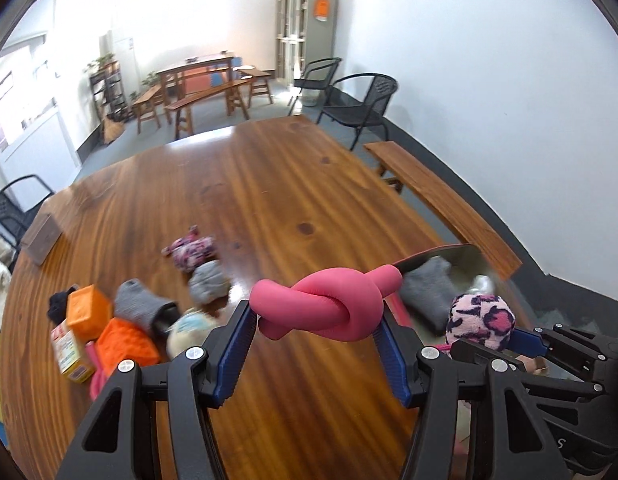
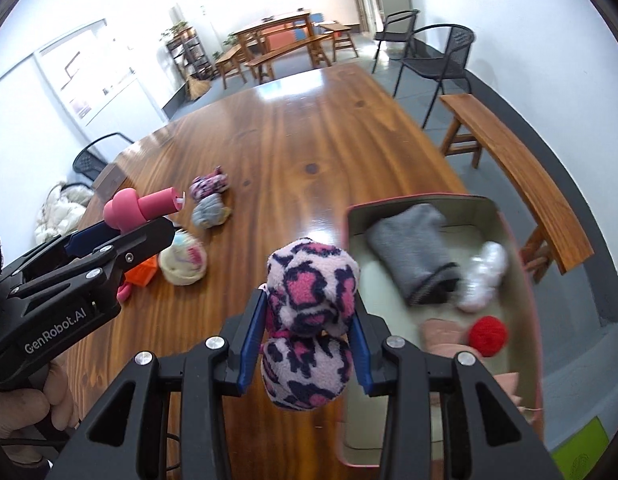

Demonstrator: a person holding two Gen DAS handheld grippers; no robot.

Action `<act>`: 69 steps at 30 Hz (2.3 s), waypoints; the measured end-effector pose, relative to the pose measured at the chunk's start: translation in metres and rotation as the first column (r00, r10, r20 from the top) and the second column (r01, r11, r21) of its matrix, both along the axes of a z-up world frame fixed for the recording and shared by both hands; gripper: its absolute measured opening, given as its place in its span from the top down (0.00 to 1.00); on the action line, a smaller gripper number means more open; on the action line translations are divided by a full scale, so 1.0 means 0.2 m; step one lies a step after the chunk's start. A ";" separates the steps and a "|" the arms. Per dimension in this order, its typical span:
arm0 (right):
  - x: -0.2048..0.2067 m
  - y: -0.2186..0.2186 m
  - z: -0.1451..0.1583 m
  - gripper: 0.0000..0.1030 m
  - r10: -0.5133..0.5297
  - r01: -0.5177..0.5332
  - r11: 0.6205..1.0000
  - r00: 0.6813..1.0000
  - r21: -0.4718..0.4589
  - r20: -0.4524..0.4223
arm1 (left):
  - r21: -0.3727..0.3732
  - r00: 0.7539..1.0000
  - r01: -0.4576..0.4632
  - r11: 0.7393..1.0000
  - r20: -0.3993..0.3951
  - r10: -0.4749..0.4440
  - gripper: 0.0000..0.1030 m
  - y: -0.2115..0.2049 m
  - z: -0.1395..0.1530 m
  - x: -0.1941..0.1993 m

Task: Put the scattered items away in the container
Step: 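Carry the leopard plush and pink knotted toy with both tools over the box, then open the right tool to drop the leopard plush while the left tool releases the pink knot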

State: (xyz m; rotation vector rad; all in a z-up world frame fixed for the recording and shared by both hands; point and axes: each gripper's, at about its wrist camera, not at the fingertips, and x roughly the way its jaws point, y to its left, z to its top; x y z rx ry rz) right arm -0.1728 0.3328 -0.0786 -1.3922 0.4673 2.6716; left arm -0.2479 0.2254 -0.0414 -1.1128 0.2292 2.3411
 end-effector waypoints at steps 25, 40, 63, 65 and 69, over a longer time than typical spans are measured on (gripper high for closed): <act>0.25 0.57 0.00 0.59 -0.140 0.140 0.990 0.990 -0.030 -0.006 | -0.024 0.979 0.200 0.979 -0.022 -0.201 0.41 0.70 0.06 0.20; 0.28 0.58 -0.01 0.59 -0.092 0.092 0.995 0.996 -0.039 -0.004 | -0.031 0.977 0.213 0.977 -0.027 -0.214 0.41 0.76 0.05 0.22; 0.29 0.55 0.01 0.47 -0.079 0.079 0.997 0.997 -0.020 0.006 | -0.038 0.986 0.164 0.986 0.030 -0.163 0.40 0.69 0.00 0.19; 0.28 0.54 0.01 0.47 -0.078 0.078 0.997 0.997 -0.015 0.008 | -0.035 0.987 0.157 0.987 0.038 -0.156 0.40 0.67 -0.01 0.18; 0.27 0.54 0.01 0.47 -0.075 0.075 0.997 0.997 -0.008 0.017 | -0.030 0.989 0.142 0.989 0.052 -0.140 0.40 0.65 -0.02 0.17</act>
